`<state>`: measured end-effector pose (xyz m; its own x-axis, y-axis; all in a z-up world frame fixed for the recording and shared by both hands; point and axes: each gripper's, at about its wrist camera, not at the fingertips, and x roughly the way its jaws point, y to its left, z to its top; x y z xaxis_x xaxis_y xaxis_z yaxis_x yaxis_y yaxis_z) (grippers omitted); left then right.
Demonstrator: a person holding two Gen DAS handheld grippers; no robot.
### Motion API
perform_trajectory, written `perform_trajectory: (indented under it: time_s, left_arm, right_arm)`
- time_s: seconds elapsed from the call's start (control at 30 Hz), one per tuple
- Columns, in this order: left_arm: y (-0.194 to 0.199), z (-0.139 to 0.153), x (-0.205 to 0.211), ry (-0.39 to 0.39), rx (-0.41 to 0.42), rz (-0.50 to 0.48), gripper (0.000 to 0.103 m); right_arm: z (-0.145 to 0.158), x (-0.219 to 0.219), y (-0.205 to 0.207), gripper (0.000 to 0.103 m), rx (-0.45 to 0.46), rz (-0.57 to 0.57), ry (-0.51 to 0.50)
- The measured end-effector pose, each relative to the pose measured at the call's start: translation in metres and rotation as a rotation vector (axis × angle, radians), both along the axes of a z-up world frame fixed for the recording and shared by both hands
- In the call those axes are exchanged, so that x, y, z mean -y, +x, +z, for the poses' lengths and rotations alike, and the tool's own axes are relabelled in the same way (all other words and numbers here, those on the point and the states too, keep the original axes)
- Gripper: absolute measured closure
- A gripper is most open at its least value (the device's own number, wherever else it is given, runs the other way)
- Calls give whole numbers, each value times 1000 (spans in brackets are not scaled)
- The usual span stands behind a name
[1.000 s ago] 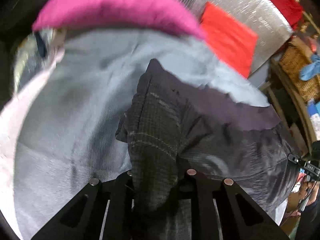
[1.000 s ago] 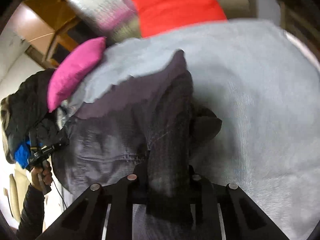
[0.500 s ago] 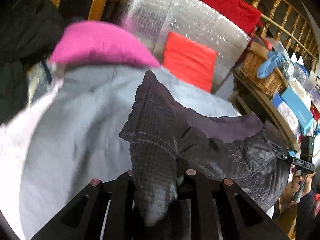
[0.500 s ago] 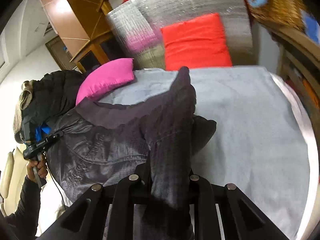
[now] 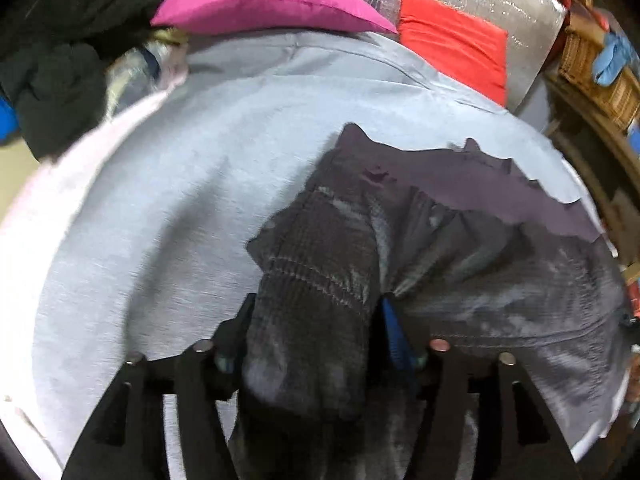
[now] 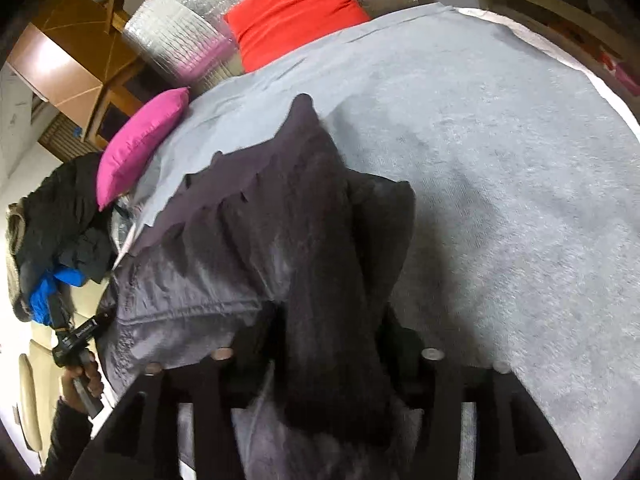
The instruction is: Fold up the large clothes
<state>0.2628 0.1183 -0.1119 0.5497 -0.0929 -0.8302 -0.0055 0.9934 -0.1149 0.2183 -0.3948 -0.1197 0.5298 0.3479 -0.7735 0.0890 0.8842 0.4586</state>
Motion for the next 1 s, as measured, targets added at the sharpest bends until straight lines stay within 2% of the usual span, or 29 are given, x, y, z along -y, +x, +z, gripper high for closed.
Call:
perform_trajectory:
  time_s: [0.03,0.1,0.2,0.37,0.53,0.67,0.8,0.9,0.97,1.0]
  left_arm:
    - [-4,-1,-3,17,4,6,34]
    - [-10,2,-2,46,13,7,33]
    - [-20,10,-1,100,34,0,33]
    - [-41,30,-4,175,98,12,33]
    - [-59,50,-12,167,157,46,32]
    - [-71,62,-9,137,193,49,30]
    - [-78,60,2,128,209,35,29]
    - [-82,43,10,118,196,21,29]
    - [-77,19,16,168,140,14,28]
    - [-73,2,18,212,101,21,27]
  right_arm:
    - [-2,0,-5,41,0,-2,-3]
    - [3,1,-12,37,-2,-13,-45]
    - [16,3,-23,37,7,-17,-116]
    - [55,-5,-41,37,72,-46,-278]
    - [94,-33,-56,34,187,-37,-343]
    - [109,-68,-63,29,271,14,-383]
    - [94,-99,-58,27,282,48,-425]
    - [56,-107,-50,27,197,53,-465]
    - [28,-102,-44,27,118,37,-477]
    - [20,-99,-46,25,129,29,-463]
